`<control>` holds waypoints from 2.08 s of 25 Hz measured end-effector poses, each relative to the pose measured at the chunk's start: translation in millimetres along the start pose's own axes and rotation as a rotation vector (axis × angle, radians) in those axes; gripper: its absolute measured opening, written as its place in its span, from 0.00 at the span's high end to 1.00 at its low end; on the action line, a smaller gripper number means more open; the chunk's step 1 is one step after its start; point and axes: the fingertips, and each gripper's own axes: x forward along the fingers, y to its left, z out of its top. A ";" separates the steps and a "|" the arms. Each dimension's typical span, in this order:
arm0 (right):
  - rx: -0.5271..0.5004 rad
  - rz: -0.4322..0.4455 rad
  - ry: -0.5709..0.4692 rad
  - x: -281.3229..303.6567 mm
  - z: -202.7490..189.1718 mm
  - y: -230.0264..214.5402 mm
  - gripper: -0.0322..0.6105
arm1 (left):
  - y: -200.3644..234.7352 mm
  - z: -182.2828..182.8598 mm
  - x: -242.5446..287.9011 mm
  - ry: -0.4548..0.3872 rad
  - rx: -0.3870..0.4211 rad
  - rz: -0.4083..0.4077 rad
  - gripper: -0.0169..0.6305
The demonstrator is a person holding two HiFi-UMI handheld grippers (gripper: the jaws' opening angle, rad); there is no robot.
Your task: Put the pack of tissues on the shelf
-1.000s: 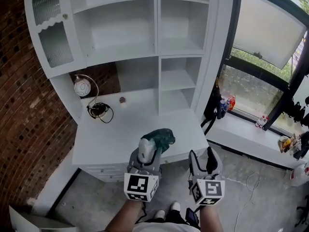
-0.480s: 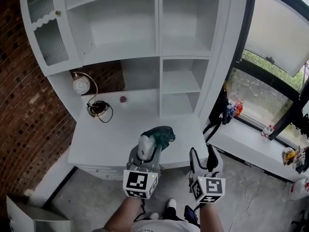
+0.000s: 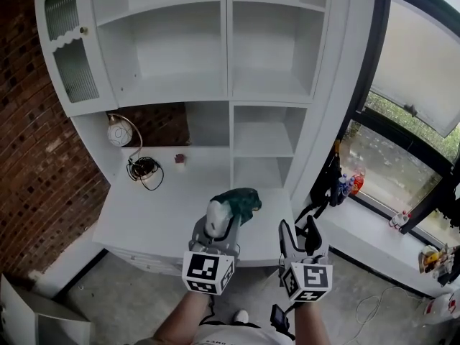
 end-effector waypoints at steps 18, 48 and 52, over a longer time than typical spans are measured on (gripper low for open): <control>0.144 0.065 0.134 41.8 -59.8 -14.0 0.50 | 4.2 -64.6 49.1 0.087 -0.347 -0.095 0.82; 0.649 0.305 0.282 141.6 -105.9 5.7 0.48 | 37.7 -90.0 128.4 0.089 -0.849 -0.523 0.82; 0.730 0.355 0.310 143.9 -111.4 10.9 0.56 | 39.4 -98.7 131.3 0.101 -0.851 -0.525 0.82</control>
